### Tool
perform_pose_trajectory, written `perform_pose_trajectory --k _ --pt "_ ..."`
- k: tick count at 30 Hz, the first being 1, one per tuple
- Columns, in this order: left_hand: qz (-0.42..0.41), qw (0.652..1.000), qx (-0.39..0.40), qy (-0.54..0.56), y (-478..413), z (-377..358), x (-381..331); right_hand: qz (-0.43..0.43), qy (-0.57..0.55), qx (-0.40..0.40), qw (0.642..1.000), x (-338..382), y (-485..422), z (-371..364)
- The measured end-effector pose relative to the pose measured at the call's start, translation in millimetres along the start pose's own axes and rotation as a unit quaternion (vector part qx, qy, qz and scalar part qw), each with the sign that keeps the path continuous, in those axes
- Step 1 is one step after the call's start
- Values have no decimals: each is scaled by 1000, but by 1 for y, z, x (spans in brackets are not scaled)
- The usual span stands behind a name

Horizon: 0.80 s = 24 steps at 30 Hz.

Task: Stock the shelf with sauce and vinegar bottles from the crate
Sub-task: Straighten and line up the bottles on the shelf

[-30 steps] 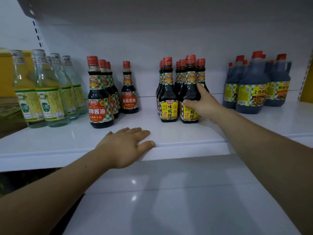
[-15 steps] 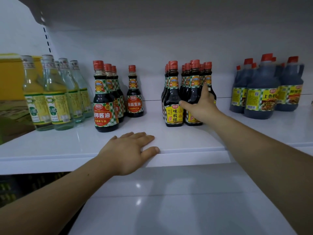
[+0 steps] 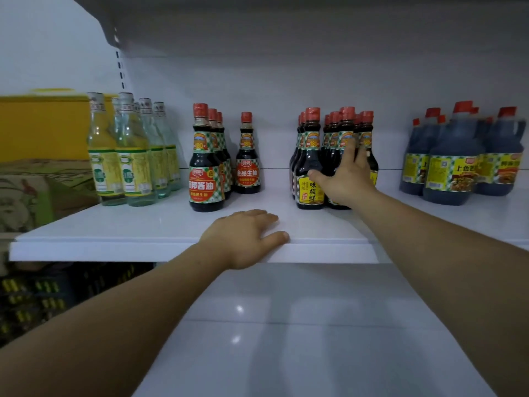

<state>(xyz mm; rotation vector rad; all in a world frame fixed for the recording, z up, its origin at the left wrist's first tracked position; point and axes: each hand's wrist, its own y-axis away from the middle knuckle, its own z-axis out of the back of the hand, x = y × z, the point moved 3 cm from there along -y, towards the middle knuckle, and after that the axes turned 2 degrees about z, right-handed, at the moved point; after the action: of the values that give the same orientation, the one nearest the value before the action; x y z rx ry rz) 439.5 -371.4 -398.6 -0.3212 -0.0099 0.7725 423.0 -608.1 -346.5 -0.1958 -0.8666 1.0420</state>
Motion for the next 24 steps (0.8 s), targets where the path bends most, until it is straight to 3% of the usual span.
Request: perform_pose_trajectory --k 5,12,19,24 --pt "55 998 -9 5 27 24 28 83 21 15 996 58 30 -12" --pt "158 985 -35 57 149 60 152 211 -39 73 974 181 106 -75" --pt "277 960 8 47 315 20 258 303 -71 201 929 315 235 -173" --pt "402 912 53 61 461 -37 319 332 -85 316 885 378 373 -265"
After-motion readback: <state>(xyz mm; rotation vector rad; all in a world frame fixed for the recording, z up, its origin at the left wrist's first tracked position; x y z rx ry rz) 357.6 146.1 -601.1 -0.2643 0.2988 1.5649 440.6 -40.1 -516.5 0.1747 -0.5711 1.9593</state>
